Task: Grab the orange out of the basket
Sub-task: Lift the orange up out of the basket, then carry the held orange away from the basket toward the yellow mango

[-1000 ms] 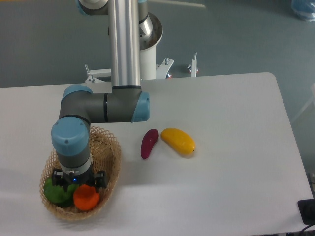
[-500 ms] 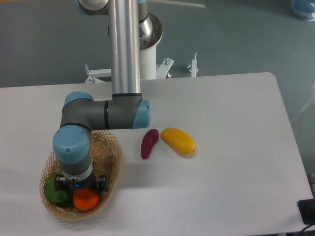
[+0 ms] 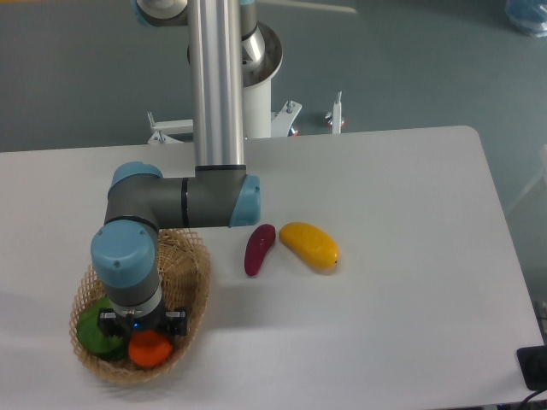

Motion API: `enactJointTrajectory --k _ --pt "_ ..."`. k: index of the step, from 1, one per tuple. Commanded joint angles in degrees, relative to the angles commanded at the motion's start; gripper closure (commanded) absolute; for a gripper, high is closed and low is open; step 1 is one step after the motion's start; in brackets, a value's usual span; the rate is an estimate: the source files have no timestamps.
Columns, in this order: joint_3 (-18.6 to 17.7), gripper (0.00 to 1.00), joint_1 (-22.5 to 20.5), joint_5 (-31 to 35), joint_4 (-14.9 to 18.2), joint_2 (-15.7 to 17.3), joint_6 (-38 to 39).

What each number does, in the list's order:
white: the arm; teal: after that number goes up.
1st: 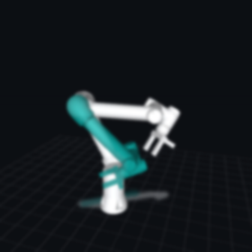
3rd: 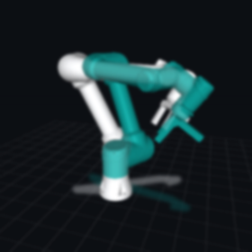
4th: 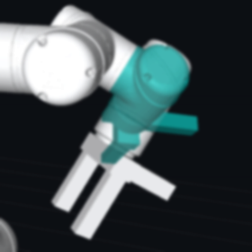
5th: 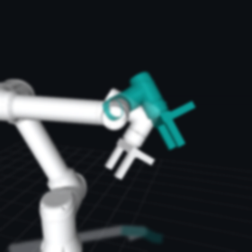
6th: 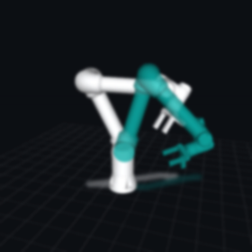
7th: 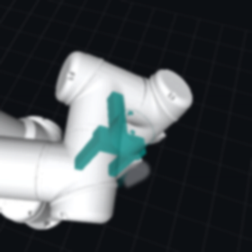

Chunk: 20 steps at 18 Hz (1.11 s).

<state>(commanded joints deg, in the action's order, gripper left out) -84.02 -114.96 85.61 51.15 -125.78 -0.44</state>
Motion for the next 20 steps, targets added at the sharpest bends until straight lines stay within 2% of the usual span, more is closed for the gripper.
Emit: enactJointTrajectory --k 4,7,11,17,20 --pt "-0.6 0.3 -1.1 -4.2 -0.1 4.0 -1.1" --pt "-1.0 0.29 -4.0 -4.0 0.2 5.9 -1.4" --pt "-4.1 0.29 -6.8 -0.9 0.3 9.0 -5.4" --pt "-10.3 0.29 -16.2 1.5 0.3 13.3 -24.6" --pt "-10.8 0.28 -20.4 2.4 -0.1 14.3 -32.8"
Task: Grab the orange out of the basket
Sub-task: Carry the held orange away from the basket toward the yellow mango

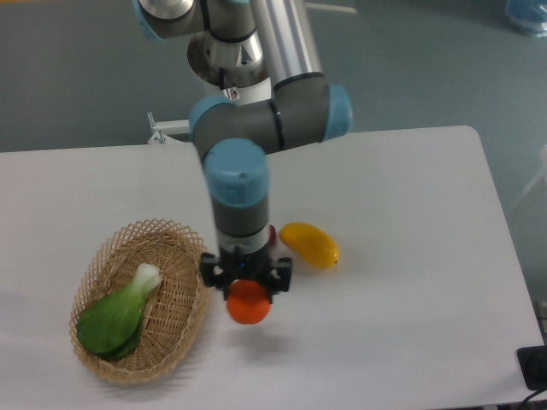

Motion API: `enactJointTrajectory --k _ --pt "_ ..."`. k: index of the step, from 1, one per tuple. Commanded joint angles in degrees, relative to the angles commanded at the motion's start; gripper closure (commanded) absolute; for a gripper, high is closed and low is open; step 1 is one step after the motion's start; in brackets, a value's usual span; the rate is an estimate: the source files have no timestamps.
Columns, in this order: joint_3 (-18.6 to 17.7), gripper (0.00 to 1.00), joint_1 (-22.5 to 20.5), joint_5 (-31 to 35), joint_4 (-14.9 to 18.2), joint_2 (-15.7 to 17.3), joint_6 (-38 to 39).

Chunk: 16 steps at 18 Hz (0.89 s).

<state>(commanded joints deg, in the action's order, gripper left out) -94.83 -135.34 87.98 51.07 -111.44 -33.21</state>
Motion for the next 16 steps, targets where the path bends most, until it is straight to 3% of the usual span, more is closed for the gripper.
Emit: enactJointTrajectory --k 7,16 --pt "0.0 0.28 -4.0 0.1 -0.2 -0.1 -13.4" --pt "-0.4 0.3 -6.0 -0.3 -0.3 0.1 -15.4"
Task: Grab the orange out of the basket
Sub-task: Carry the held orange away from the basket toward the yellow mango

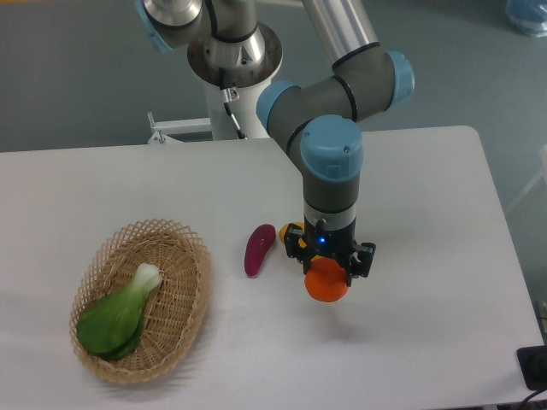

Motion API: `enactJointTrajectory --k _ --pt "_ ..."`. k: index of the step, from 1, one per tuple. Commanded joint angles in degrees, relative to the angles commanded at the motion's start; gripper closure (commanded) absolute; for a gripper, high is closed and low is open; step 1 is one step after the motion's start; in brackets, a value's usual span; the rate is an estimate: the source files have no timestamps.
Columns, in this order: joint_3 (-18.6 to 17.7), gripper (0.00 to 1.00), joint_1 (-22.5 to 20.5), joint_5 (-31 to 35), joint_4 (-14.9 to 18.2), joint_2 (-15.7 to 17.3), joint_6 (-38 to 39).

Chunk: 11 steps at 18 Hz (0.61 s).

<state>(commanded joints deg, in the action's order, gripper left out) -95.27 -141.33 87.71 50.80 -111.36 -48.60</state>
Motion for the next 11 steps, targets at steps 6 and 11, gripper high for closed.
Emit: enactJointTrajectory --k 6,11 --pt "1.0 0.3 -0.3 1.5 0.2 -0.3 -2.3" --pt "1.8 0.28 0.1 5.4 0.5 -1.0 -5.7"
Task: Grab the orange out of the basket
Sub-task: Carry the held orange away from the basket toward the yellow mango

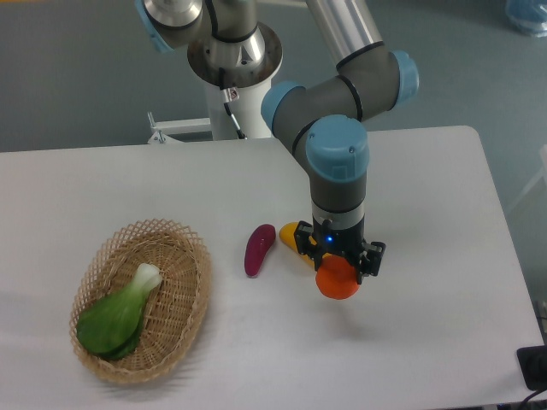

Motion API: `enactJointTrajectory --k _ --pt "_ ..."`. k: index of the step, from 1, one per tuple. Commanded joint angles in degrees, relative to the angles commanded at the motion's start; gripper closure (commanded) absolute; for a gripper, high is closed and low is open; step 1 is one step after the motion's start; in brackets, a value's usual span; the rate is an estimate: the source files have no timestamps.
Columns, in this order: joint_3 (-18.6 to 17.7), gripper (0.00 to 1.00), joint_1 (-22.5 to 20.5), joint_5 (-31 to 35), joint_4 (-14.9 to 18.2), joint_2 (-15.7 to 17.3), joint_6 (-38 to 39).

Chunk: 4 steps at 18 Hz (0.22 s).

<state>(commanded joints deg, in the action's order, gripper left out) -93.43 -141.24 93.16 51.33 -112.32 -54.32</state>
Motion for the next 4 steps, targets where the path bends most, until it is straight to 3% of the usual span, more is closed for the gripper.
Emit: enactJointTrajectory --k 4 --pt "-0.2 0.28 0.0 0.3 0.3 0.0 -0.8"
